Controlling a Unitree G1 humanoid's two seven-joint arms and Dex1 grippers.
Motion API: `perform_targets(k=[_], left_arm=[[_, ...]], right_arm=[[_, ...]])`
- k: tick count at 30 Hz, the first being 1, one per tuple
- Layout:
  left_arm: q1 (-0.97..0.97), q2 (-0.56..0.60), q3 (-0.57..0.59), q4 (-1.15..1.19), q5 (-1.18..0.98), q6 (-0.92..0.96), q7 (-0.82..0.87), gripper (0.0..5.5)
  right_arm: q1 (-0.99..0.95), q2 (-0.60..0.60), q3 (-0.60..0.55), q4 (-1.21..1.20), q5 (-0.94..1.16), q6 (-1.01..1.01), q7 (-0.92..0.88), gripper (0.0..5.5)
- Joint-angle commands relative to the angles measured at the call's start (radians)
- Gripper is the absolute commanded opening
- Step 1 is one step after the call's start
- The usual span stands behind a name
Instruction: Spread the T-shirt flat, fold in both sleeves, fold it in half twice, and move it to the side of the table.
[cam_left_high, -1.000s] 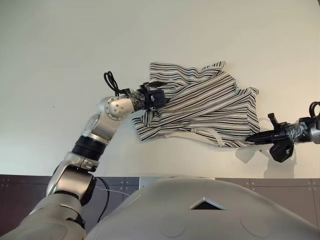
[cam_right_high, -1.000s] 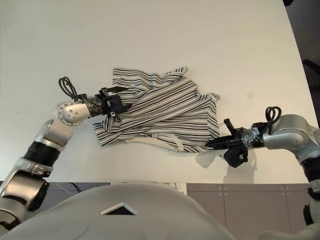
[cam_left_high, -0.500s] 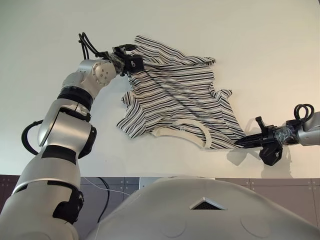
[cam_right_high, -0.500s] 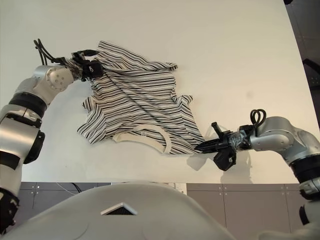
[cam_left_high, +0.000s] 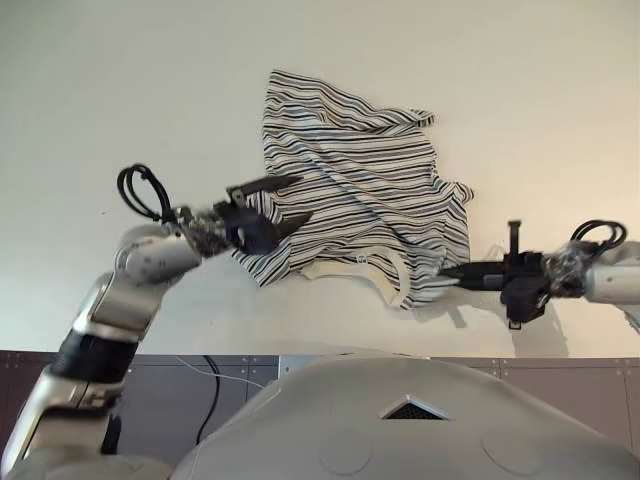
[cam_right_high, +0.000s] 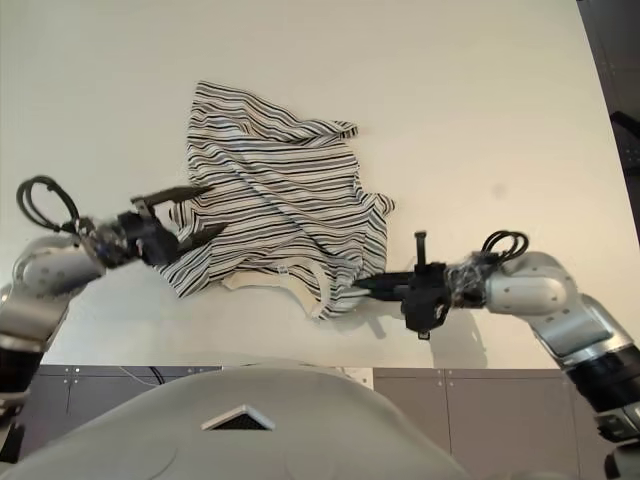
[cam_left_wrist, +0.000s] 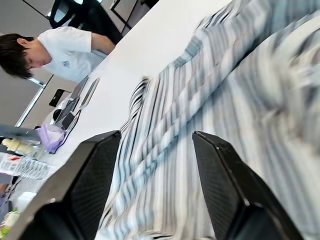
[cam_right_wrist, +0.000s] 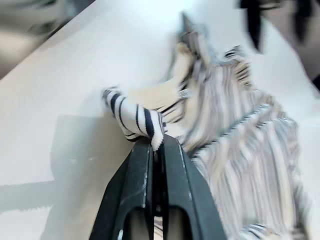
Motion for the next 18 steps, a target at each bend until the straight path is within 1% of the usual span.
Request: perform_targets(k=[1, 2, 4, 5, 7, 9, 12, 15, 18], left_arm=[[0.298, 0.069, 0.075, -0.245, -0.013, -0.006, -0.043, 2.68], [0.321, 0.060, 0.065, -0.228, 0.003, -0.009, -0.045, 2.68], [0.298, 0.026, 0.054, -0.142, 0.050, 0.001, -0.030, 2.68], [0.275, 0.008, 0.060, -0.122, 0.034, 0.025, -0.024, 2.68], [0.238, -0.013, 0.080, -0.122, -0.024, 0.069, -0.029, 2.68], [0.227, -0.017, 0.095, -0.101, -0.053, 0.075, -0.047, 2.68], [0.187, -0.026, 0.092, 0.037, -0.020, 0.049, -0.054, 2.68], [0.079, -0.046, 0.033, 0.206, 0.091, 0.020, -0.049, 2.68], [-0.076, -0.063, -0.066, 0.394, 0.245, -0.009, -0.064, 2.68]], right_arm=[[-0.067, -0.097, -0.186, -0.105, 0.239, 0.216, 0.044, 0.13], [-0.064, -0.091, -0.195, -0.092, 0.220, 0.222, 0.068, 0.13], [-0.035, -0.074, -0.196, -0.064, 0.160, 0.207, 0.125, 0.13], [-0.018, -0.067, -0.195, -0.046, 0.131, 0.189, 0.149, 0.13], [0.027, -0.062, -0.199, 0.002, 0.060, 0.122, 0.195, 0.13], [0.067, -0.061, -0.201, 0.058, -0.024, 0.030, 0.231, 0.13], [0.073, -0.042, -0.197, 0.094, -0.087, -0.030, 0.248, 0.13], [0.062, -0.023, -0.185, 0.099, -0.116, -0.052, 0.257, 0.13], [0.035, -0.009, -0.167, 0.109, -0.133, -0.068, 0.281, 0.13]])
